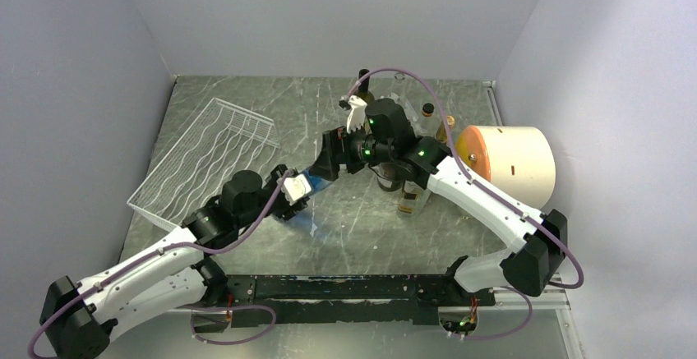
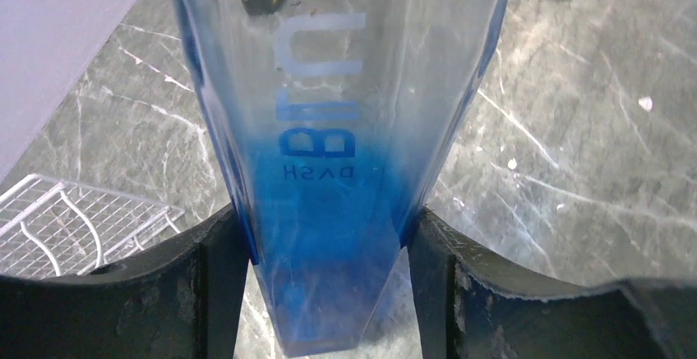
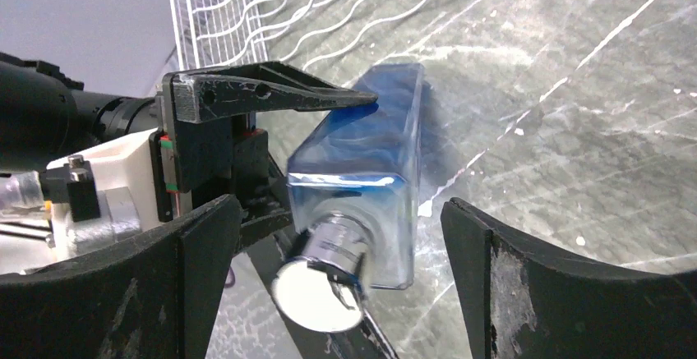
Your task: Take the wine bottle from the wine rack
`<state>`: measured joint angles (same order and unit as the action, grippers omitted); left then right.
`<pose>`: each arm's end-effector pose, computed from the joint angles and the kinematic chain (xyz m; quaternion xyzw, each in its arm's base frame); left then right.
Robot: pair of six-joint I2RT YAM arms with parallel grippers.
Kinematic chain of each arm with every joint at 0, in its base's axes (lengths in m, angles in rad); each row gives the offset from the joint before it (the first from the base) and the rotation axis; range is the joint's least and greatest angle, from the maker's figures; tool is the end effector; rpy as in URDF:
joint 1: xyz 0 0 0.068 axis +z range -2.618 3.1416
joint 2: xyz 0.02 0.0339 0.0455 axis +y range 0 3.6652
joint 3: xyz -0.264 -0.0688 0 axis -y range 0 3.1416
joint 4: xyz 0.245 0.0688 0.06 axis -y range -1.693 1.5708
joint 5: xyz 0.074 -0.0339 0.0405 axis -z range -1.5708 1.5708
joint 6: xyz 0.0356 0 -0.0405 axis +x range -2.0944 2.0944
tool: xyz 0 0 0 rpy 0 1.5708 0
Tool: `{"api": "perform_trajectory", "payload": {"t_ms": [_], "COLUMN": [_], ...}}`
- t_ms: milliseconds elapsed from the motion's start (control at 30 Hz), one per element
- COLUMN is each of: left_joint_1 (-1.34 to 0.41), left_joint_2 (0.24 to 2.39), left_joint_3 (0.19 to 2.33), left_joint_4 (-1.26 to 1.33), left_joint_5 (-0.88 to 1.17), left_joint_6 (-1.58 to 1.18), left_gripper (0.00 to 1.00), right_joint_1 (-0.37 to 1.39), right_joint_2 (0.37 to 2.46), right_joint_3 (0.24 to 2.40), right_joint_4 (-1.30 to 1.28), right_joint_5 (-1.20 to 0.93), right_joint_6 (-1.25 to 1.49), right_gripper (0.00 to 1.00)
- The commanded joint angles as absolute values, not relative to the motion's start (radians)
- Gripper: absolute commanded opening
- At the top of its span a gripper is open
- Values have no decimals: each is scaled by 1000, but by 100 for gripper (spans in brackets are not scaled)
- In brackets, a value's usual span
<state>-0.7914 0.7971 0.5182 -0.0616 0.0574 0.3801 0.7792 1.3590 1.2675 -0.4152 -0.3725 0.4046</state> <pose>0.1327 -0.1372 0.2560 0.4651 0.6711 -0.1407 0.5599 0.2098 0.2254 0.3570 -0.2500 0.8146 0.4106 0.3247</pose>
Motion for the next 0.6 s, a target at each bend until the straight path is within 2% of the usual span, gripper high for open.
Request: {"api": "perform_trajectory", "payload": {"t_ms": [0,133,267,467,500,533,567], "left_joint_1": [-754,-729,-709,-696,-695,-695,-695], "left_joint_2": [760,794,816,823,822,820,816], "left_joint_3": [536,557,568,577,578,578,577], "left_joint_4": [170,162,163,160,160,162,166], "left_joint_5": [66,86,105,113,119,123,125], "left_joint_6": [304,284,258,242,243,240,236], "left_gripper": [7,7,7,7,10,19,34], "right_joint_1": [779,799,844,881,881,881,881], "right_joint_2": [1376,1405,1454,1525,1526,1523,1521], "right_joint_3": [1246,1260,1305,1372,1377,1381,1389], "right_joint_4": [-341,-309,-337,-385,-380,-371,-365], "right_joint_5": [-344,-319,-202,-73,-69,-61,-44], "right_joint_6": [449,457,434,401,397,389,381], "right_gripper": [97,97,96,74,68,60,50]}}
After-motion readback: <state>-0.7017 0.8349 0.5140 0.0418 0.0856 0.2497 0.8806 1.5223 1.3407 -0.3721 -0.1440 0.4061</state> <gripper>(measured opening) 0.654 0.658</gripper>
